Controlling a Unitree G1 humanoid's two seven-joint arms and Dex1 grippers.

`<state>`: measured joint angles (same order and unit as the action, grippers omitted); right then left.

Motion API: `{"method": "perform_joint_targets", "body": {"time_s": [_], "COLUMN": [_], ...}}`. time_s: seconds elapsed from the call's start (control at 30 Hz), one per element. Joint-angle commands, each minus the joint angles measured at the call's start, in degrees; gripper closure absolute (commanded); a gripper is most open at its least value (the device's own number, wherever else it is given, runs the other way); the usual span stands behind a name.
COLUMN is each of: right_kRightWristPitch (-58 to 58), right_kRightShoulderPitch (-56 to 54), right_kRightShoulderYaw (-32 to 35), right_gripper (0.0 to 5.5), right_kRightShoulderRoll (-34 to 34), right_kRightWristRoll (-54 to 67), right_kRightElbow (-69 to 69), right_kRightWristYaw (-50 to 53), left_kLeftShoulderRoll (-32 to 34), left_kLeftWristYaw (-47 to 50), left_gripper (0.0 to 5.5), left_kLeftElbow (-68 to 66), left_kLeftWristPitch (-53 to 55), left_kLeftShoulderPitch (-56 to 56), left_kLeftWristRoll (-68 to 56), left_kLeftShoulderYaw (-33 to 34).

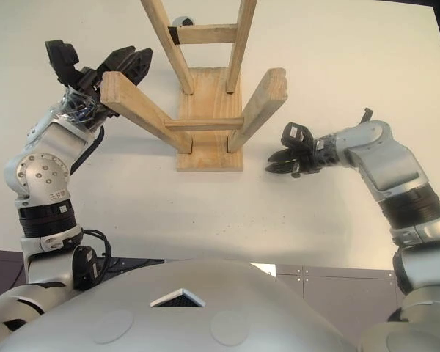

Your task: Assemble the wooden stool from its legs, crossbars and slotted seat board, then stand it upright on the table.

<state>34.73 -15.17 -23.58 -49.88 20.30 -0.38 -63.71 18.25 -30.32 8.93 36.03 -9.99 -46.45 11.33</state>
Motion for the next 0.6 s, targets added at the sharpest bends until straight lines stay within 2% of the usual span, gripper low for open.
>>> {"method": "perform_joint_targets", "body": {"time_s": [0.03, 0.13, 0.23, 0.3, 0.37, 0.43, 0.6], "right_kRightWristPitch": [5.69, 6.43, 2.15, -2.7, -7.92, -12.04, -17.67], "right_kRightShoulderPitch": [4.28, 6.46, 6.42, 3.97, -0.59, -4.04, -4.26], "right_kRightShoulderYaw": [8.06, 8.48, 6.56, 6.11, 8.87, 11.63, 13.23], "right_gripper": [3.5, 2.9, 2.9, 2.9, 2.9, 2.9, 2.9], "right_kRightShoulderRoll": [0.3, 4.93, 8.47, 12.82, 19.08, 22.54, 22.89], "right_kRightWristRoll": [10.34, 12.13, 7.38, 2.49, -1.41, -3.63, -7.68], "right_kRightElbow": [-7.74, -11.1, -8.13, -0.85, 8.91, 15.71, 20.41], "right_kRightWristYaw": [-3.47, -0.38, 2.22, 6.76, 15.53, 21.46, 23.07], "left_kLeftShoulderRoll": [3.69, 2.63, 1.03, 0.61, 1.57, 2.62, 4.47], "left_kLeftWristYaw": [-3.08, -4.87, -7.07, -9.36, -11.87, -13.13, -11.89], "left_gripper": [1.78, 1.78, 1.78, 1.78, 1.78, 1.78, 1.78], "left_kLeftElbow": [-3.78, -4.11, -0.82, 3.33, 8.71, 12.25, 11.98], "left_kLeftWristPitch": [-3.08, -3.51, -2.85, -1.21, 0.89, 1.98, 0.99], "left_kLeftShoulderPitch": [2.06, 2.62, 3.49, 4.38, 6.27, 8.07, 9.66], "left_kLeftWristRoll": [4.8, 5.93, 6.11, 4.46, 3.18, 3.27, 7.4], "left_kLeftShoulderYaw": [0.18, -2.15, -7.01, -10.43, -14.47, -17.27, -18.51]}}
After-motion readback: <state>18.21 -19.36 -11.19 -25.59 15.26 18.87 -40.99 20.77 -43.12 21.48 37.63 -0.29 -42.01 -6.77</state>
